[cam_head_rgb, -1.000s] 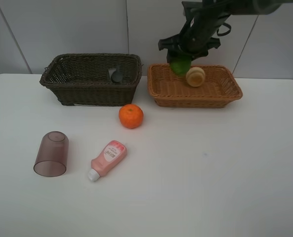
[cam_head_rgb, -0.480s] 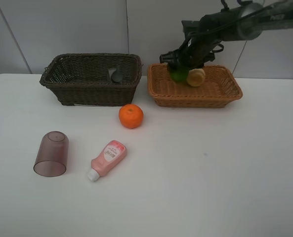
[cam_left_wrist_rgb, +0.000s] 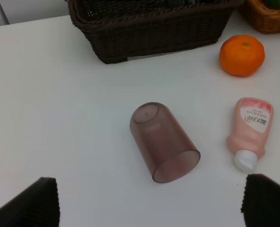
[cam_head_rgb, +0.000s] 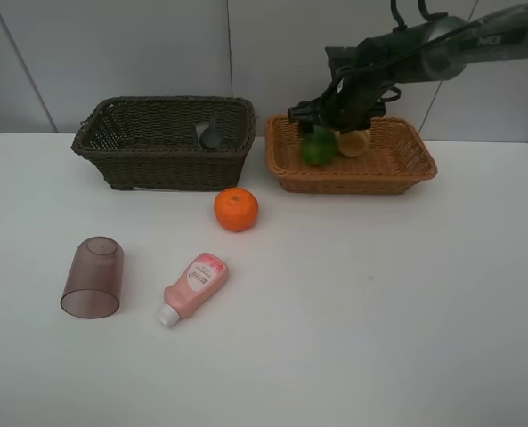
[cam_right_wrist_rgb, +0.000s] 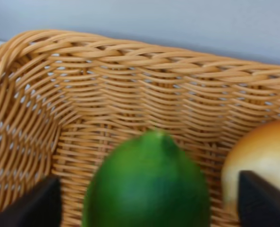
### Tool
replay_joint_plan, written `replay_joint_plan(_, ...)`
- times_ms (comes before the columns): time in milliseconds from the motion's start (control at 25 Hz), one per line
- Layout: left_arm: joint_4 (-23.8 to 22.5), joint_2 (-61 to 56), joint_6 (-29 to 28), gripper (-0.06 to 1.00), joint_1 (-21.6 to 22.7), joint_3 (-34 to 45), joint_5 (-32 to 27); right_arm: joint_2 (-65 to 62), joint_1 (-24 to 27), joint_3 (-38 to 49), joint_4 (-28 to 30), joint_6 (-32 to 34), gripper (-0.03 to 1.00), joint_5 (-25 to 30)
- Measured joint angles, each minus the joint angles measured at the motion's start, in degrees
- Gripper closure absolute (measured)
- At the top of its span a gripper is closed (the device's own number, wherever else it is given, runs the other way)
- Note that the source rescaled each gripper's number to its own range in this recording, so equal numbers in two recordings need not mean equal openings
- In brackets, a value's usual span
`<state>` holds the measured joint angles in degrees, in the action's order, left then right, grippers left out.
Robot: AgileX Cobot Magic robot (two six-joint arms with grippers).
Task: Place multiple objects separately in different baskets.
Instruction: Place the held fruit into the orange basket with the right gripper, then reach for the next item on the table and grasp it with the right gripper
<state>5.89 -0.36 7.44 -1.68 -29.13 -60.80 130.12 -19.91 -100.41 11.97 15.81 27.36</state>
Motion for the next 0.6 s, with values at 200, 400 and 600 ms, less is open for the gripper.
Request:
replay_joint_plan(200,0.0,0.0,0.0,-0.06,0.0,0.0,0.0,-2.33,-0.77,0.0,0.04,0.0,0.09,4.01)
replay_joint_plan(400,0.0,0.0,0.0,-0.06,0.0,0.0,0.0,-7.34,-1.19,0.0,-1.23,-0.26,0.07,15.44)
replay_joint_plan(600,0.0,0.0,0.0,-0.06,0.0,0.0,0.0,-12.67,-3.39,0.0,-1.84,-1.81,0.07,27.19)
